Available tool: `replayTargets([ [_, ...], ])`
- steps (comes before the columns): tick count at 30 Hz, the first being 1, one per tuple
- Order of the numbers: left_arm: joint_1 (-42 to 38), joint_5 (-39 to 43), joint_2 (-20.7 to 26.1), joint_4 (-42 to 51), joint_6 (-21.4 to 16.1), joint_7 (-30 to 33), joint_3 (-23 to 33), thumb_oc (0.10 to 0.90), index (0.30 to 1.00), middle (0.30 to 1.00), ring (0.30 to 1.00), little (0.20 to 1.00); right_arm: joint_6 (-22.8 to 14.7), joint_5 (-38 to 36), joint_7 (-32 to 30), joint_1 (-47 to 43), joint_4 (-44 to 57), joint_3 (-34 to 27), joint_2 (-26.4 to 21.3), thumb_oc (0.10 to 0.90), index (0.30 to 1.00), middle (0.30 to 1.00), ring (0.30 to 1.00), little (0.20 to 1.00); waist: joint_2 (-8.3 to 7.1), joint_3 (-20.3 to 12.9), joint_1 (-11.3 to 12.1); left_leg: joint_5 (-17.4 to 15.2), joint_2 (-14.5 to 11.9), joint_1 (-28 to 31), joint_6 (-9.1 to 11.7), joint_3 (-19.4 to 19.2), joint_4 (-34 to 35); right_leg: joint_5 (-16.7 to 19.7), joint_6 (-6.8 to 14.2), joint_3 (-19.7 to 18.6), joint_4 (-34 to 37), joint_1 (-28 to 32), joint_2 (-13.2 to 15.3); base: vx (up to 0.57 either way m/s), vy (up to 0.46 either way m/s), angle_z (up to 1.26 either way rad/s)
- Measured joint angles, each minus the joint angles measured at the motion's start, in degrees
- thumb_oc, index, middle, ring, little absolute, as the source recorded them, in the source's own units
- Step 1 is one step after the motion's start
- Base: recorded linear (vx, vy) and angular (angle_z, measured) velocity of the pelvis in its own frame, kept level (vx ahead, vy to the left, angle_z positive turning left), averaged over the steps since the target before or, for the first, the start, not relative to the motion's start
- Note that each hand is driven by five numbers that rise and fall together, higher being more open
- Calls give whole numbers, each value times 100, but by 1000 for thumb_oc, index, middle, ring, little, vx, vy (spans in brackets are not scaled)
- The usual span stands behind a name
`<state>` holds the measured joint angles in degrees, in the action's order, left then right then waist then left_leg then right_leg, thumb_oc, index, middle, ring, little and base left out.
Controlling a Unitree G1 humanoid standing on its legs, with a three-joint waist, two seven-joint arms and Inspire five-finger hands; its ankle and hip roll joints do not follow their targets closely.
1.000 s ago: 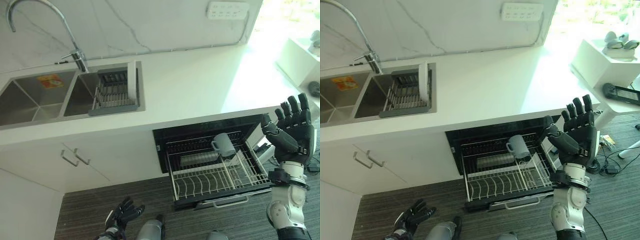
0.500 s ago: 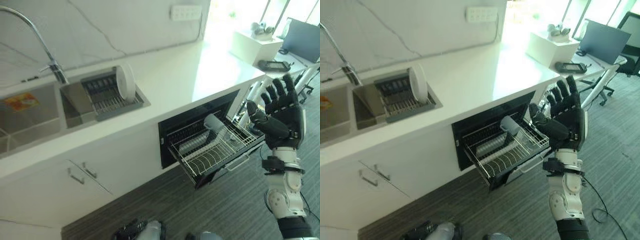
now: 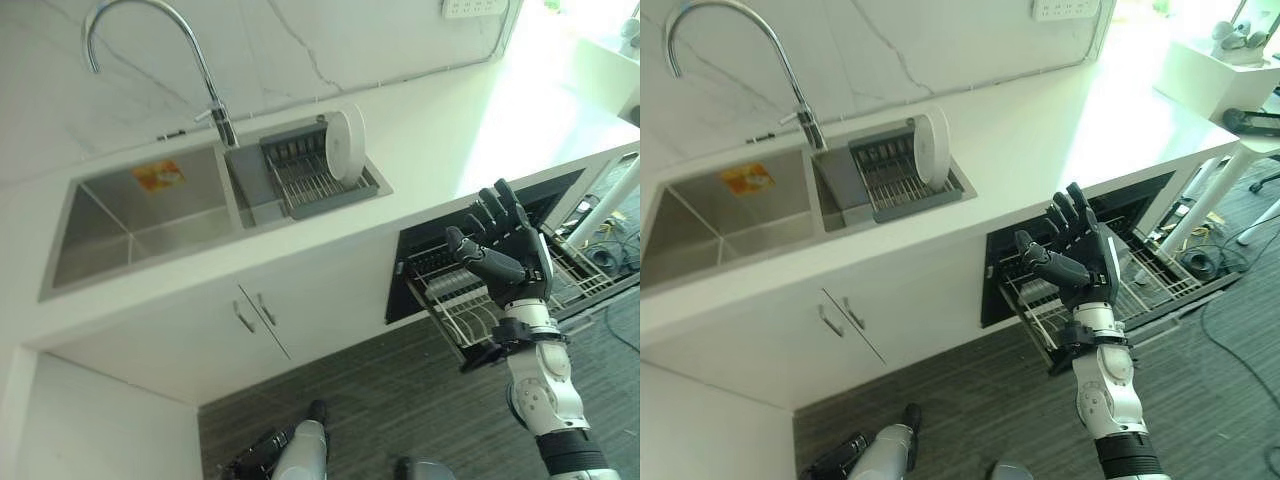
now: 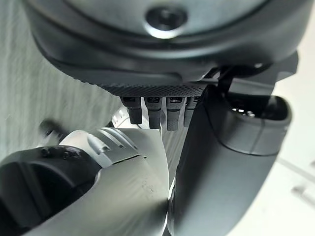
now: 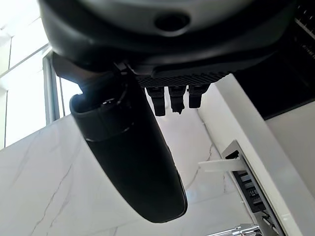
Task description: Place the dishes in the dishwasher.
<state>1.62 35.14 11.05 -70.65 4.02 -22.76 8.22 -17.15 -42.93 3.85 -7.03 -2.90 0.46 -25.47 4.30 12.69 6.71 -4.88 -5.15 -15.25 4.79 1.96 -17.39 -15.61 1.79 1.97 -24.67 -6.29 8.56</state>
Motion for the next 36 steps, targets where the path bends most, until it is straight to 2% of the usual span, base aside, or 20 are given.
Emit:
replayTargets([
  [2,-73,-245,-2,32,-35,151,-118,800,900,900,900,900,2,-4,-33,22,104,66,137,800,900,900,900,900,-219,0,159,198,464,273,-430,-164,-115,530,428,215,525,419,517,168,357,-86],
  [4,-165,-463,120,54,-63,292,-330,800,900,900,900,900,-3,0,-57,2,113,194,380,800,900,900,900,900,-329,-67,132,57,568,394,-690,-309,-151,918,548,646,652,606,620,177,259,-42],
  [6,-233,-536,142,28,-37,444,-416,800,900,900,900,900,-7,1,-105,-5,111,246,660,800,900,900,900,900,-329,-66,28,-3,602,491,-775,-270,-170,1322,731,593,415,546,651,97,76,0],
  [7,-218,-557,158,28,-40,520,-492,800,900,900,900,900,-9,-1,-133,-12,89,332,767,800,900,900,900,900,-353,-65,-22,-26,548,551,-789,-357,-141,1281,862,510,-108,242,719,56,-22,-6],
  [8,-181,-552,163,63,-46,614,-496,800,900,900,900,900,-8,0,-124,-15,81,505,777,800,900,900,900,900,-363,-77,-14,-80,500,579,-762,-451,-125,1130,807,495,-492,-111,662,153,-175,-24],
  [12,-87,-563,158,127,-48,750,-353,800,900,900,900,900,-17,-1,80,-103,-10,803,729,800,900,900,900,900,-488,-113,6,-163,543,631,-796,-671,-56,963,695,822,752,-426,408,203,-260,-31],
  [15,-124,-488,134,-63,-122,851,-252,800,900,900,900,900,-21,-8,100,-169,-11,772,701,800,900,900,900,900,-525,-91,-74,-433,714,620,-662,-777,-274,1137,984,491,632,-927,956,362,-366,-19],
  [16,-84,-451,99,-44,-156,929,-282,800,900,900,900,900,-21,-19,88,-165,-11,770,693,800,900,900,900,900,-522,-85,-105,-539,703,583,-817,-799,-401,1182,1001,481,638,-943,1035,301,-245,10],
  [17,-15,-438,118,87,-168,1004,-333,800,900,900,900,900,-27,-19,90,-152,-14,773,653,800,900,900,900,900,-526,-80,-101,-658,645,559,-883,-773,-546,1214,946,486,725,-905,1039,371,-288,7],
  [18,-3,-433,125,96,-187,1052,-212,800,900,900,900,900,-23,-18,76,-152,-25,773,648,800,900,900,900,900,-580,-69,-32,-679,597,621,-771,-754,-590,1187,891,525,545,-901,970,526,-382,14],
  [19,92,-369,102,213,-176,1194,-212,800,900,900,900,900,-21,-6,67,-186,-1,780,573,800,900,900,900,900,-621,-87,31,-750,483,643,-581,-604,-656,1155,820,766,664,-555,704,444,-325,34],
  [21,175,-265,63,364,-198,1303,-264,800,900,900,900,900,-35,2,-61,-148,7,771,351,800,900,900,900,900,-507,-65,-55,-727,308,701,-388,-197,-569,1036,439,951,653,-259,344,340,-278,81],
  [22,213,-209,20,380,-200,1349,-288,800,900,900,900,900,-36,1,-82,-150,7,760,188,800,900,900,900,900,-440,-61,-17,-619,188,718,-269,-81,-476,1017,358,1070,648,-197,206,318,-312,90],
  [23,246,-215,-46,337,-246,1382,-182,800,900,900,900,900,-41,1,-153,-130,-1,748,43,800,900,900,900,900,-418,-51,71,-217,98,875,-166,-1,-80,884,160,1263,511,-136,53,274,-262,72],
  [25,263,-307,-34,423,-305,1385,-211,800,900,900,900,900,-44,18,-205,-12,-4,505,-29,800,900,900,900,900,-423,-37,37,84,89,796,-298,-107,-122,733,10,1510,530,-40,122,158,-97,67],
  [27,304,-450,-79,513,-301,1382,-260,800,900,900,900,900,-134,15,-320,-25,-11,306,79,800,900,900,900,900,-433,3,124,-53,265,718,-299,-160,-16,657,-115,1524,560,-36,106,173,15,20],
  [30,317,-689,-107,407,-277,1385,-269,800,900,900,900,900,-253,21,-448,-14,-20,303,236,800,900,900,900,900,-381,36,125,-172,552,450,-301,-161,-27,657,-187,1488,874,151,-107,139,114,-16],
  [33,323,-765,-72,131,-229,1362,-263,800,900,900,900,900,-253,63,-391,-48,-17,394,229,800,900,900,900,900,-285,38,116,-105,467,429,-309,33,149,695,-254,1388,922,312,-369,65,126,-49],
  [35,336,-855,-64,42,-229,1356,-255,800,900,900,900,900,-268,60,-296,-30,-12,310,143,800,900,900,900,900,-183,33,-71,264,315,444,-297,-40,298,551,-207,1395,791,307,-452,54,64,-18],
  [36,330,-863,-44,37,-229,1354,-225,800,900,900,900,900,-265,52,-296,-16,-28,274,135,800,900,900,900,900,-233,50,-74,311,351,449,-304,-124,301,497,-148,1335,705,258,-394,64,40,-15],
])
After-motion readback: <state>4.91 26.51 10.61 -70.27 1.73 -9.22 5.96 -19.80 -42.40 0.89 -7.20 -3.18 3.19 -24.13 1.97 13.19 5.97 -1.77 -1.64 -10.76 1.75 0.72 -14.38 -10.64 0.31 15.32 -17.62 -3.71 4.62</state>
